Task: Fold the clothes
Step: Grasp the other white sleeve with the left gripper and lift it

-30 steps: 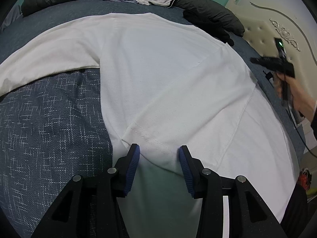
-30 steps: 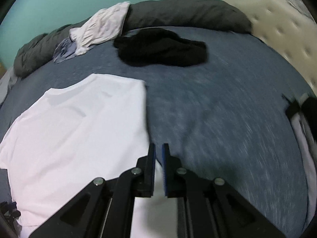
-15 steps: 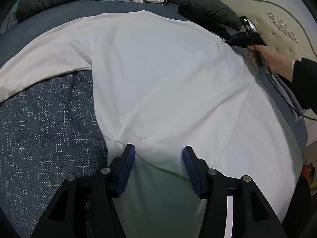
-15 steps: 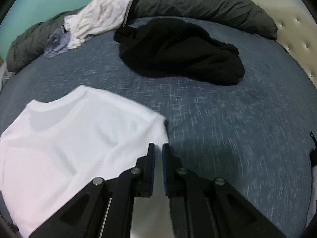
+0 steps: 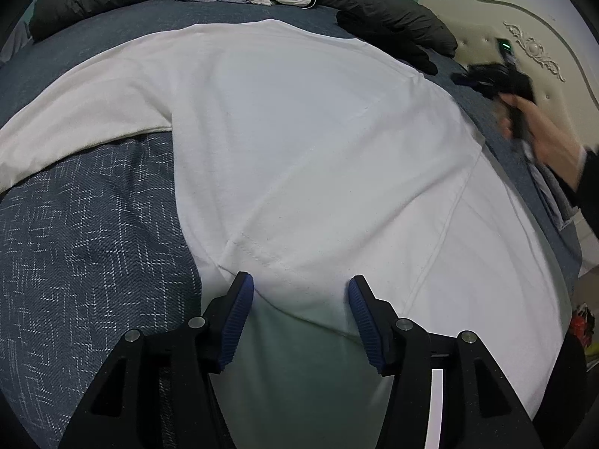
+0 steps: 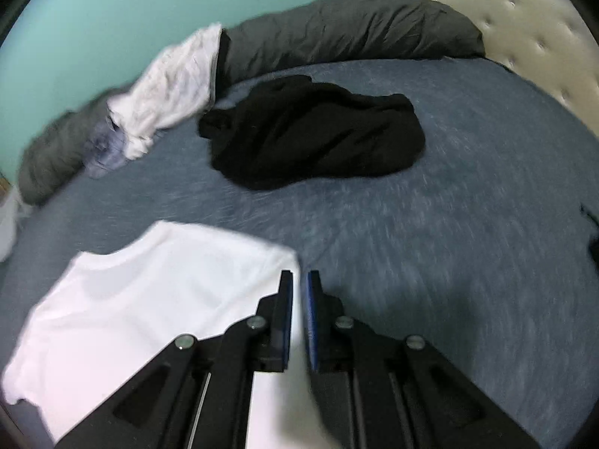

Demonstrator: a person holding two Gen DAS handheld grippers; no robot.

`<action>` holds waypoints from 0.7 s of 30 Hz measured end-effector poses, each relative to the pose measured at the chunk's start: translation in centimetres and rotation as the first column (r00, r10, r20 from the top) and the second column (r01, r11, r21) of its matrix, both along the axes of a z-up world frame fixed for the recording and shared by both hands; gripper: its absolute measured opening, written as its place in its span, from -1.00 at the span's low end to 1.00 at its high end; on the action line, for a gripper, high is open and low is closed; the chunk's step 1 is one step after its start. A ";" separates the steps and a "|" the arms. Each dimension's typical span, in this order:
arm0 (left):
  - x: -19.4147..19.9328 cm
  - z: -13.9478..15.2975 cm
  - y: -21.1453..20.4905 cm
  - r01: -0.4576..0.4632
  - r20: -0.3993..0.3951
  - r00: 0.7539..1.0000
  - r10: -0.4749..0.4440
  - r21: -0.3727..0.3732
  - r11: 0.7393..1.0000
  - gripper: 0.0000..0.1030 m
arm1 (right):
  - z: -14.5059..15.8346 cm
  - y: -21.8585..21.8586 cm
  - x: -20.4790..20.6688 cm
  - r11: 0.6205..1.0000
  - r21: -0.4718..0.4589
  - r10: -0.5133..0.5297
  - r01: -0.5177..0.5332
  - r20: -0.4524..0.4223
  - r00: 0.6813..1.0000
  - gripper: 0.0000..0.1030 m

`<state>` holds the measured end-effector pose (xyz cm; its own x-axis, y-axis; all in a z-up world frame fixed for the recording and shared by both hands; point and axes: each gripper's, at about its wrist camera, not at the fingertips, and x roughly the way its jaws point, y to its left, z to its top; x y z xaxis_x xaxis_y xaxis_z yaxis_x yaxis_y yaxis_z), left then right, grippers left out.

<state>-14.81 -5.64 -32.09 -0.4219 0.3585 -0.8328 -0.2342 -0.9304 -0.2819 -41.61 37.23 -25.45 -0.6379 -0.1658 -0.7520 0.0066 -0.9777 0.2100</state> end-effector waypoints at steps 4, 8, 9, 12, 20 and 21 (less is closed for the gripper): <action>-0.1 0.2 -0.2 -0.015 0.009 1.000 0.015 0.026 1.000 0.19 | 0.3 -1.7 5.7 0.995 -0.089 0.037 -0.038 -0.010 0.999 -0.87; 0.0 0.7 -1.2 -0.047 0.027 0.999 0.045 0.071 0.996 0.25 | 0.4 -3.7 11.8 0.975 -0.211 0.067 -0.068 -0.013 0.998 -0.87; 0.2 0.9 -1.7 -0.064 0.033 0.998 0.061 0.084 0.994 0.29 | 0.4 -4.2 13.2 0.966 -0.249 0.074 -0.076 -0.017 0.997 -0.86; 0.8 2.1 -3.4 -0.131 0.036 0.991 0.128 0.116 0.985 0.49 | 0.3 -5.8 17.1 0.921 -0.368 0.121 -0.126 -0.036 0.992 -0.52; 2.7 4.9 -12.4 -0.309 0.036 0.951 0.307 0.124 0.943 0.51 | -1.3 -7.1 22.9 0.889 -0.438 0.157 -0.132 0.021 0.987 -0.06; 2.9 5.3 -13.8 -0.334 0.037 0.942 0.332 0.105 0.937 0.51 | -1.6 -7.0 23.2 0.887 -0.446 0.141 -0.117 0.022 0.990 -0.03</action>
<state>-11.90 -19.44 -26.79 -0.5178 0.2878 -0.8056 0.0904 -0.9180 -0.3861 -18.37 30.22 -27.08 -0.5498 -0.5674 -0.6129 0.1035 -0.7744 0.6241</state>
